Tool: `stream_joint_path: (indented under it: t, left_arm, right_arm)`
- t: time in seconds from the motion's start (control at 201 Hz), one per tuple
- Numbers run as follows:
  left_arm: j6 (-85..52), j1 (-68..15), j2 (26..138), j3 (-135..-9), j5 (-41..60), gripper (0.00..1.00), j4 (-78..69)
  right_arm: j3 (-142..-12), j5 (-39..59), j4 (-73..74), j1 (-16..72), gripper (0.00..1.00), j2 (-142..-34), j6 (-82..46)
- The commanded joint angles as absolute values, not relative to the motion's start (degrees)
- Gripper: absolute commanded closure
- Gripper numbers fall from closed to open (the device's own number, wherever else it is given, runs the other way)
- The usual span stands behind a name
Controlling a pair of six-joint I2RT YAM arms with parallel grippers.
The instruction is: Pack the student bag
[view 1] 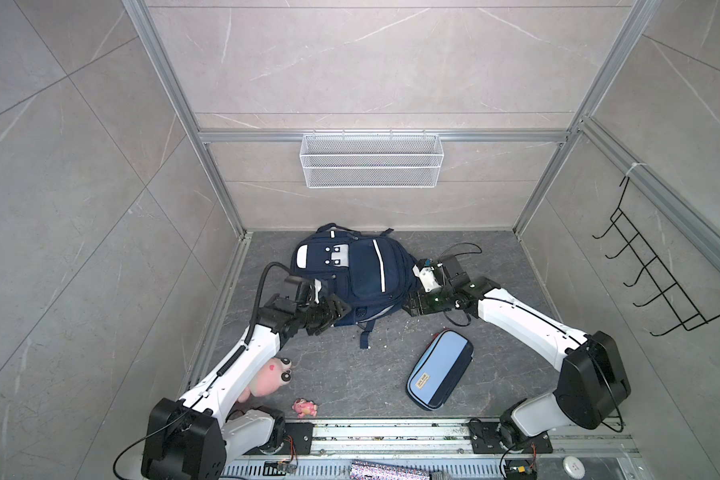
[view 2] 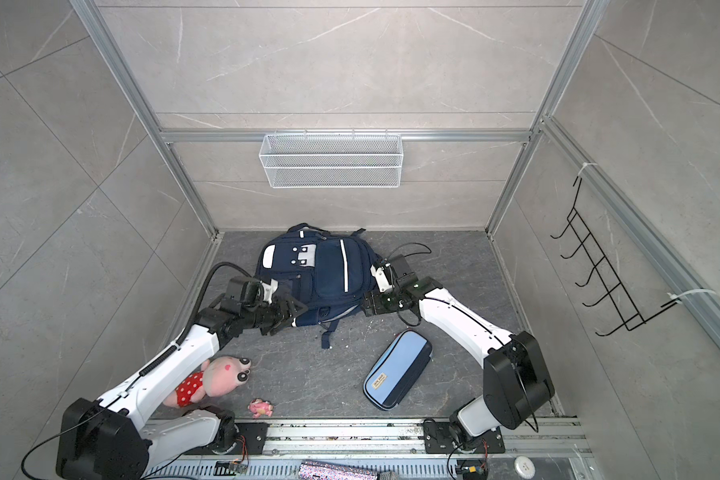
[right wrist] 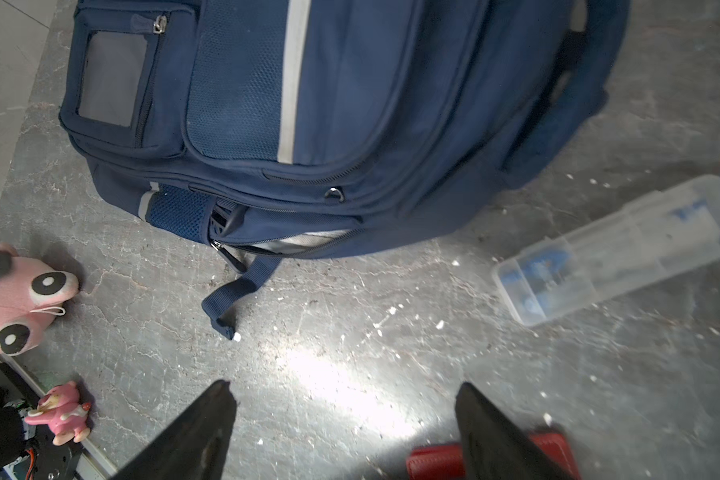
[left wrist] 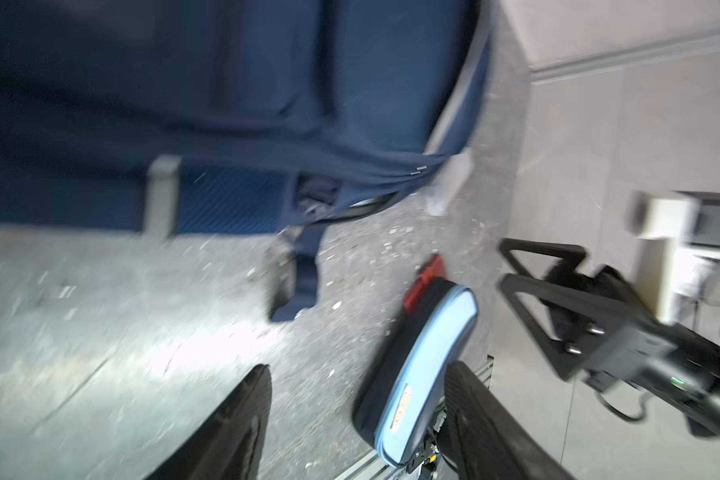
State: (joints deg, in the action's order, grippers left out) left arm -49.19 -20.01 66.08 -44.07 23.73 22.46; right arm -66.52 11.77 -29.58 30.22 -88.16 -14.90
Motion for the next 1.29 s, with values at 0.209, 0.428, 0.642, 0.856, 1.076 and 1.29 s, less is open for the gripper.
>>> stream_joint_path:
  t: [0.209,0.428,0.642,0.856,1.076,1.29]
  left_arm:
    - [-66.5,-19.8,71.3,-34.4,15.1,0.26,5.0]
    - [-66.5,-18.6,77.0,-35.0,13.2,0.34,0.9]
    - [-66.6,-17.7,81.3,-36.4,11.9,0.38,-1.0]
    - [-67.2,-17.0,85.8,-37.5,11.5,0.40,-3.6]
    - [-66.8,-17.0,87.7,-37.6,11.5,0.51,-4.5]
    - [-66.8,-17.0,88.1,-37.2,11.7,0.81,-4.8]
  right_arm:
    - [-72.8,11.4,-29.5,33.4,0.10,-91.9,-14.0]
    - [-71.8,10.9,-29.1,35.2,0.09,-91.5,-14.9]
    - [-71.5,10.4,-30.3,35.6,0.09,-90.7,-14.6]
    - [-72.5,10.2,-31.3,35.6,0.09,-90.7,-14.0]
    - [-72.6,10.4,-31.7,35.7,0.09,-91.1,-14.2]
    - [-72.3,9.7,-31.8,36.2,0.09,-91.6,-14.2]
